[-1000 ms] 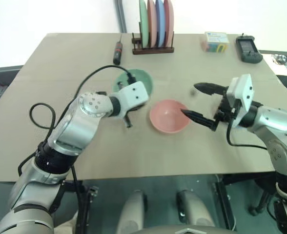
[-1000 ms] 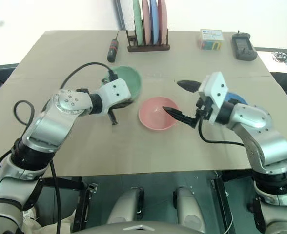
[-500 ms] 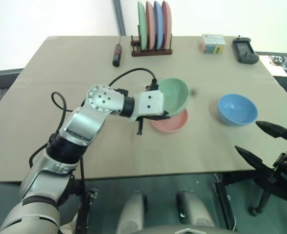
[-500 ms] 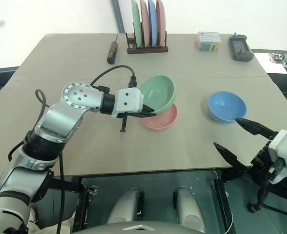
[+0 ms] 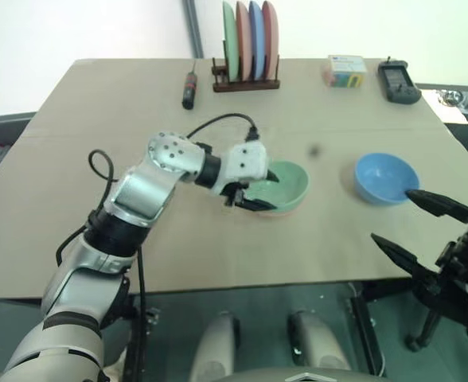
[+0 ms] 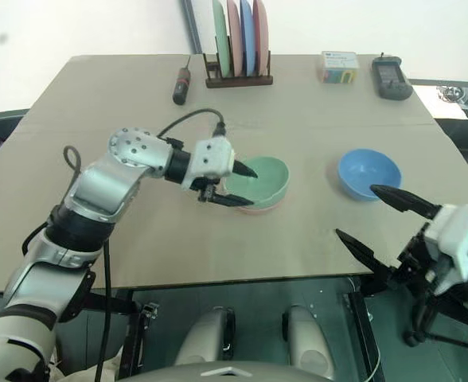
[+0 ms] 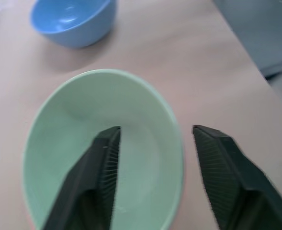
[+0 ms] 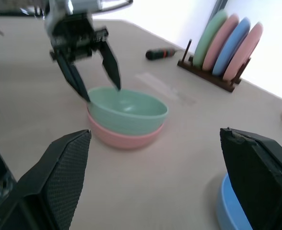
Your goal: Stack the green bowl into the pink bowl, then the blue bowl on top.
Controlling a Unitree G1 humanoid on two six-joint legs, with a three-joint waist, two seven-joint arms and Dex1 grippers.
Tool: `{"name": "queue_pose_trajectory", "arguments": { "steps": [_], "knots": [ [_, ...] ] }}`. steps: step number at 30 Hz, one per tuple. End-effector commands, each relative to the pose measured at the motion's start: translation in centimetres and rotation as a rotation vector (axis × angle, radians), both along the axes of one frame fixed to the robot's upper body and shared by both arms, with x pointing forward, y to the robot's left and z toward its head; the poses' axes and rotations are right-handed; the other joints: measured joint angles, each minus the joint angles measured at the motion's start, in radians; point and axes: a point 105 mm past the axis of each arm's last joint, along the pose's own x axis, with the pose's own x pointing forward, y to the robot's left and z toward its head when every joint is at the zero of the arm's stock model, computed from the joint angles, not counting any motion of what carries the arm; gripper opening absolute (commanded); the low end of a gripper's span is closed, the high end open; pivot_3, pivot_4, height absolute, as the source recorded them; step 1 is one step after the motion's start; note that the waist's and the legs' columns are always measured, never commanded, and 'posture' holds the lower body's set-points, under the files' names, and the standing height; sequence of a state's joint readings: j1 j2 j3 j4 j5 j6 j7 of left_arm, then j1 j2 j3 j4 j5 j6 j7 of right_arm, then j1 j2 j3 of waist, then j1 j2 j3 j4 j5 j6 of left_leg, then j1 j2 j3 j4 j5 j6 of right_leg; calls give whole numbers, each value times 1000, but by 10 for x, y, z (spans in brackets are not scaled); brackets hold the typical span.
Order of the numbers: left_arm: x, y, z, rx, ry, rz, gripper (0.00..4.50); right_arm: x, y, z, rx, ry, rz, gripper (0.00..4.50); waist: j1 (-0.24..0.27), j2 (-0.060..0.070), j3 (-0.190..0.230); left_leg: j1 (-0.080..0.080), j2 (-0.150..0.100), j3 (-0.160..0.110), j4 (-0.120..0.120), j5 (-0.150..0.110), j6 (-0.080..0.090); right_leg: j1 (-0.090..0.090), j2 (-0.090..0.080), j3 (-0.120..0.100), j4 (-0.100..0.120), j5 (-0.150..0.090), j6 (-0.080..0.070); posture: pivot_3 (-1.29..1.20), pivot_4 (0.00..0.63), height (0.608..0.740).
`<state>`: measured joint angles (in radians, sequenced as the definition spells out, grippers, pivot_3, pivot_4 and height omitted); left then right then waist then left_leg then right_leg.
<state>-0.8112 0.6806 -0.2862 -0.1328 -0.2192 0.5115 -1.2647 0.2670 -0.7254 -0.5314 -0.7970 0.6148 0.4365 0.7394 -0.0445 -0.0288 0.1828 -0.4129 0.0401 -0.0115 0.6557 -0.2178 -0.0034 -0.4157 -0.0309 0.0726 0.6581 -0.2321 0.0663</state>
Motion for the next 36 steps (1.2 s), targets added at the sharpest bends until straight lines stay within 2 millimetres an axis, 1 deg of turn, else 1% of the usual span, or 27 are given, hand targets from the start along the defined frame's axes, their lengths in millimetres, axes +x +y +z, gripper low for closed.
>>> {"name": "queue_pose_trajectory", "arguments": {
  "steps": [1, 2, 3, 5, 6, 8, 9, 10, 11, 12, 14, 15, 16, 19, 23, 26, 28, 30, 33, 36],
  "knots": [
    [-3, 23, 26, -277, -80, 94, 2884, 37, -5, -11, -51, 28, -76, 4500, -3, 2, -1, 1, 0, 0, 0, 0, 0, 0, 0, 1, 0, 0, 0, 0, 150, 740],
    [-4, 30, 30, -347, -156, 116, 2884, 47, -5, -16, -71, 52, -87, 4500, -5, 4, -2, 1, 0, 0, 0, 0, 0, 0, 0, 1, 1, 0, 0, 0, 150, 740],
    [-8, 41, 26, -385, -128, 148, 2884, 64, -9, -25, -91, 102, -115, 4500, -5, 5, -3, 2, 0, 1, -1, 0, 0, 0, 0, 1, 0, 0, 0, 0, 150, 740],
    [-12, 51, 22, -428, -68, 191, 2884, 84, -13, -34, -127, 149, -150, 4500, -1, 3, -2, 2, 1, 1, -2, 0, 0, 0, 1, 1, 1, 1, -1, 0, 150, 740],
    [-20, 55, 20, -447, -12, 166, 2884, 94, -14, -38, -143, 170, -163, 4500, 4, 3, -1, 0, 1, 0, -2, 0, 0, -2, 1, 1, 2, 2, -4, 0, 150, 740],
    [-45, 63, 23, -519, 116, 51, 3423, 112, -14, -48, -183, 219, -187, 4500, 9, 2, -1, -2, 0, -1, -2, 0, 0, -3, 1, 0, 1, 2, -4, 0, 150, 740],
    [-51, 66, 25, -550, 154, 30, 3663, 118, -15, -52, -194, 237, -202, 4500, 12, 2, -1, -2, 0, -1, -2, 0, 0, -4, 0, 0, 1, 3, -4, 0, 150, 740],
    [-54, 70, 29, -583, 166, 34, 4279, 123, -16, -55, -208, 256, -213, 4500, 14, 2, -1, -3, 0, -1, -2, 0, 0, -4, -1, -1, 0, 2, -4, 0, 150, 740],
    [-58, 76, 30, -593, 156, 30, 4477, 128, -17, -59, -218, 287, -223, 4500, 24, 2, -1, -3, -1, -1, -2, 0, 0, -4, -1, -1, 0, 2, -4, 0, 150, 740],
    [-61, 80, 32, -610, 146, 32, 4497, 132, -18, -63, -218, 320, -234, 4245, 24, 2, -1, -4, -1, 0, -3, 0, 0, -3, -2, -1, -2, 3, -4, 0, 150, 740],
    [-66, 84, 34, -621, 141, 33, 4500, 135, -20, -67, -213, 367, -243, 3923, 24, 2, -1, -4, -1, 0, -3, 0, 0, -3, -2, 0, -2, 3, -4, 0, 150, 740],
    [-67, 84, 32, -601, 132, 36, 4500, 136, -21, -67, -212, 375, -253, 3375, 25, 2, -1, -3, -1, 0, -3, 0, 0, -3, -2, 0, -2, 3, -4, 0, 150, 740],
    [-68, 85, 31, -589, 129, 39, 4500, 137, -23, -67, -211, 381, -263, 2687, 28, 2, -1, -3, -1, 0, -3, 0, 0, -3, -1, -1, -1, 3, -4, 0, 150, 740],
    [-68, 85, 33, -601, 130, 55, 4500, 140, -28, -68, -219, 391, -290, 1800, 30, 2, -1, -3, -1, -1, -3, 0, 0, -3, -1, -1, -1, 2, -4, 0, 150, 740],
    [-70, 83, 32, -583, 132, 49, 4500, 141, -30, -68, -238, 385, -304, 35, 26, 2, -1, -2, -1, 0, -2, 0, 0, -2, -1, 0, -1, 2, -4, 0, 150, 740],
    [-69, 82, 30, -579, 134, 55, 4500, 142, -29, -60, -261, 337, -306, 35, 25, 2, -1, -2, -1, 0, -2, 0, 0, -2, -1, -1, -1, 2, -4, 0, 150, 740],
    [-68, 83, 27, -579, 137, 67, 4500, 139, -20, -49, -289, 266, -250, 35, 25, 2, -1, -2, -1, 0, -2, 0, 0, -3, -1, -1, -1, 3, -4, 0, 150, 740],
    [-68, 83, 24, -581, 141, 76, 4500, 127, 11, -25, -236, 178, -74, 35, 23, 3, -1, -2, -1, 0, -2, 0, 0, -3, -1, 0, -1, 3, -4, 0, 150, 740],
    [-68, 83, 22, -593, 138, 95, 4500, 108, 51, 4, -177, 71, 134, 35, 14, 3, -1, -2, 0, 0, -3, 0, 0, -4, 0, 0, -1, 3, -3, 0, 150, 740],
    [-68, 86, 17, -588, 125, 132, 4500, 97, 84, 27, -158, -22, 260, 35, 3, 3, -1, -2, 0, 0, -3, 0, 0, -4, 0, -1, -1, 4, 0, 0, 150, 740]
  ]
}}
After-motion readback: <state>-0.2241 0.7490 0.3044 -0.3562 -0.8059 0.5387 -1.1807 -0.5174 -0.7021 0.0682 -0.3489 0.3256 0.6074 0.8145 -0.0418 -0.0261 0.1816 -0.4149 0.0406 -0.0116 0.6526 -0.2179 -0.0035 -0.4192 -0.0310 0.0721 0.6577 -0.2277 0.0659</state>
